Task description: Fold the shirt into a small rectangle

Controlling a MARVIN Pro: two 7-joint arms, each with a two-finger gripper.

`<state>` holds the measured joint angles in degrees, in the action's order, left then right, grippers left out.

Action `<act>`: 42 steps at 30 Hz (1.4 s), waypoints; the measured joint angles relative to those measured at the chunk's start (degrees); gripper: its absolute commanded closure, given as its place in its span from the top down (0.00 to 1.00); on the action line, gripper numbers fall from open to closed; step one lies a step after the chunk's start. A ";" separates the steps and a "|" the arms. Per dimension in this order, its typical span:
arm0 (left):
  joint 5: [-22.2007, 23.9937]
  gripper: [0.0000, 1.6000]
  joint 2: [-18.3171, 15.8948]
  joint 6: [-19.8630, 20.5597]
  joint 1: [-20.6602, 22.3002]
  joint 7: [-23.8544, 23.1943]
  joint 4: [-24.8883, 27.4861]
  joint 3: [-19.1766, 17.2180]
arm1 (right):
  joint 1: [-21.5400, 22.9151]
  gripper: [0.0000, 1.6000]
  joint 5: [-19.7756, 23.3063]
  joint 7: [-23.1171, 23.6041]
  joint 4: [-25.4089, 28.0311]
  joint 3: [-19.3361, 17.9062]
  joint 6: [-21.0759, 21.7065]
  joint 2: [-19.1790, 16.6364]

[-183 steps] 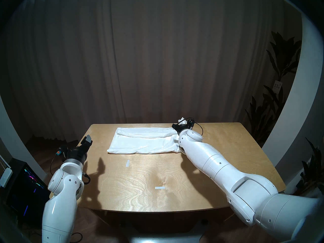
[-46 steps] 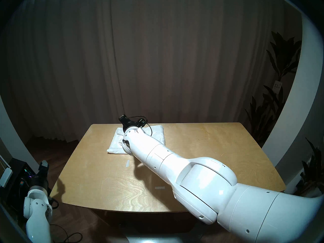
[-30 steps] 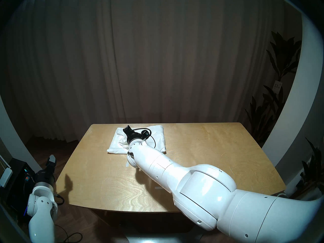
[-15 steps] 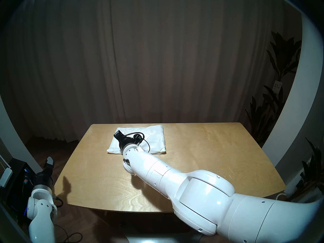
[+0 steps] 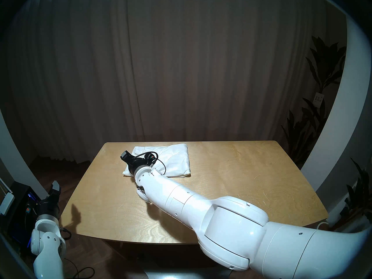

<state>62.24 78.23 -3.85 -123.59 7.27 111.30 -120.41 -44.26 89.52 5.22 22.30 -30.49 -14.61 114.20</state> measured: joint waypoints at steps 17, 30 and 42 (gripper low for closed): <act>-11.56 1.00 -5.49 -0.63 6.57 -3.27 3.67 12.34 | 5.67 1.00 -6.34 1.83 -6.27 1.53 -9.27 -9.88; -18.95 1.00 -7.89 -0.37 10.56 -4.54 3.83 22.50 | 8.11 1.00 -8.53 1.74 -12.20 0.93 -14.17 -19.16; -25.05 1.00 -9.24 -0.18 14.63 -4.93 2.22 29.85 | 8.95 1.00 -10.16 1.87 -15.40 1.03 -17.57 -24.01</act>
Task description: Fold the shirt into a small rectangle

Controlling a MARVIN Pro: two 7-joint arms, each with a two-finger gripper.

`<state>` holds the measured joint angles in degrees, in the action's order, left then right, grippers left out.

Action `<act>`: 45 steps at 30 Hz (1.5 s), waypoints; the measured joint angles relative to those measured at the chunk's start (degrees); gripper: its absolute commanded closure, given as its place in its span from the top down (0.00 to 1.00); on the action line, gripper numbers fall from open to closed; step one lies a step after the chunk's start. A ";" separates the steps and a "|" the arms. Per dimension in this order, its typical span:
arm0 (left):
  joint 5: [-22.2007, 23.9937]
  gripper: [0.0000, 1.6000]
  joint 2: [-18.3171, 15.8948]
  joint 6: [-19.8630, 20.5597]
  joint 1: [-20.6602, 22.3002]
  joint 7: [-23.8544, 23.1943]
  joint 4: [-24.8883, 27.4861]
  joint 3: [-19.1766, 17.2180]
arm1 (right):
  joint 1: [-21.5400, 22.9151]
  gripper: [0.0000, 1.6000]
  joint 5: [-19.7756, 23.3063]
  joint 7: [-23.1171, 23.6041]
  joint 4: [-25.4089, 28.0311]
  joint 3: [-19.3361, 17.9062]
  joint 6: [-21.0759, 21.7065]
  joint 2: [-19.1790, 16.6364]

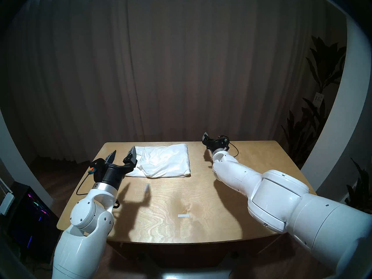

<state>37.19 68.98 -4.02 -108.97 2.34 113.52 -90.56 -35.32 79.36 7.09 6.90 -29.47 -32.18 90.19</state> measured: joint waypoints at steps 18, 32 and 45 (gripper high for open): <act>-6.67 1.00 -1.24 0.29 7.11 0.00 -6.05 5.77 | 0.87 1.00 -1.98 0.66 -1.08 0.75 -3.50 -2.76; -10.80 1.00 -1.59 0.72 13.51 0.00 -11.69 9.49 | 0.97 1.00 -3.81 1.38 -0.99 2.23 -5.23 -3.33; -14.29 1.00 -1.55 1.10 19.29 -0.01 -16.79 12.49 | 1.13 1.00 -5.13 1.83 -0.93 3.23 -6.20 -3.94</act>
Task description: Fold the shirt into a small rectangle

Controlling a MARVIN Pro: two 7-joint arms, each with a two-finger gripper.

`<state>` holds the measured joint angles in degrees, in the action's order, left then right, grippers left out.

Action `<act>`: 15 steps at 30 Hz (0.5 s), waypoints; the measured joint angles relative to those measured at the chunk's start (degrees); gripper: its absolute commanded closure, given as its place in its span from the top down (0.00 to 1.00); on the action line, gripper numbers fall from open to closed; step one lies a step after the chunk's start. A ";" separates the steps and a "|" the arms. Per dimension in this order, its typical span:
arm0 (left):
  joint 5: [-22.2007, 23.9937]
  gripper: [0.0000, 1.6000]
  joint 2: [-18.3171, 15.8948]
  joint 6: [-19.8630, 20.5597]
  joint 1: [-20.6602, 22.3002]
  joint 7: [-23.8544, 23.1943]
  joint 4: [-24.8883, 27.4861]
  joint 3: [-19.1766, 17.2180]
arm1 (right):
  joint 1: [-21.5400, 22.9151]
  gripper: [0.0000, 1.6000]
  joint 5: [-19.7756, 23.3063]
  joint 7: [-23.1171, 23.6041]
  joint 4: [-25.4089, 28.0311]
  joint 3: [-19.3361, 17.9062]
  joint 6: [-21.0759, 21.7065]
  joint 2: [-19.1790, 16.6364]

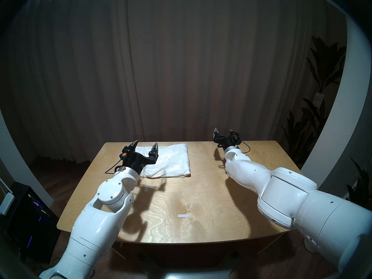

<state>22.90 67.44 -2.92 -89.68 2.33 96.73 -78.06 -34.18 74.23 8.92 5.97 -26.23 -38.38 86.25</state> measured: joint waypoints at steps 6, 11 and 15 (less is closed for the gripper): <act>-1.34 1.00 0.19 0.18 2.24 0.00 -2.09 1.06 | 0.13 1.00 -0.50 0.19 0.18 0.33 -0.27 0.03; -2.63 1.00 0.45 0.37 4.37 0.10 -4.32 1.93 | 0.22 1.00 -0.95 0.35 0.34 0.66 -0.49 0.24; -3.71 1.00 0.57 0.56 6.09 0.32 -6.35 2.45 | 0.25 1.00 -1.31 0.46 0.43 0.93 -0.64 0.37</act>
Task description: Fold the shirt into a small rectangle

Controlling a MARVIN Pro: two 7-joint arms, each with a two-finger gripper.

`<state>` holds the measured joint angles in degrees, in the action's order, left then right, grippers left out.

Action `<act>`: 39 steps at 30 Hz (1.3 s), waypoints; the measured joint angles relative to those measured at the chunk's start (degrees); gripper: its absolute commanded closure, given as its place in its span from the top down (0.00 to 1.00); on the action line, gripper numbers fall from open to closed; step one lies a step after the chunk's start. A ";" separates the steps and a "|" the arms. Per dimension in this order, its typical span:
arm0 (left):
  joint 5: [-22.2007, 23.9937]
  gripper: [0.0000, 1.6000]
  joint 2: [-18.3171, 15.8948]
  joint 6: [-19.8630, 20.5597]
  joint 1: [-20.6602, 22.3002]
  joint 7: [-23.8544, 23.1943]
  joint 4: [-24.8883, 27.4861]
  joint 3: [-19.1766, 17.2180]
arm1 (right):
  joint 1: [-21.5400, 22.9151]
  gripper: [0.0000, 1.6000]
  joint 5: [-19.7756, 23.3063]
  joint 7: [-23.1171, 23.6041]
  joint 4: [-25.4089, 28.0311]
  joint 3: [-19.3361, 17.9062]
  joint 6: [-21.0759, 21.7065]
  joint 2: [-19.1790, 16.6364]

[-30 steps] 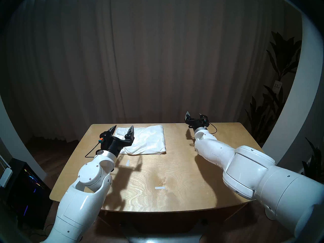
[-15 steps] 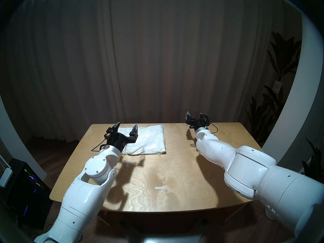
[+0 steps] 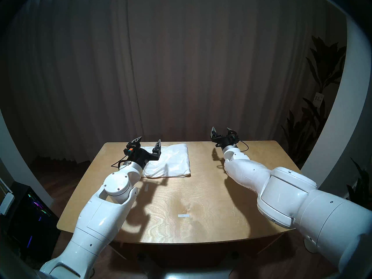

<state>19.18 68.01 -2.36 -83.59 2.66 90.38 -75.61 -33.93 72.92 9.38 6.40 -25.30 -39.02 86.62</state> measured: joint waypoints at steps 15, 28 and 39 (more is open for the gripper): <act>-4.13 1.00 -1.28 0.76 5.69 1.90 -8.42 -0.55 | -0.02 1.00 -1.38 0.12 -0.15 1.02 -0.64 -0.11; -6.86 1.00 -2.08 1.13 10.73 2.46 -13.44 -0.54 | -0.07 1.00 -3.15 -0.59 -0.21 2.42 -2.07 -0.37; -7.23 1.00 -2.09 1.13 12.21 0.59 -14.78 -0.41 | -0.11 1.00 -4.24 -1.81 -0.26 3.21 -2.61 -0.34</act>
<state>11.96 65.92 -1.23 -71.38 3.25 75.60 -76.02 -34.04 68.68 7.57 6.15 -22.10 -41.64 86.28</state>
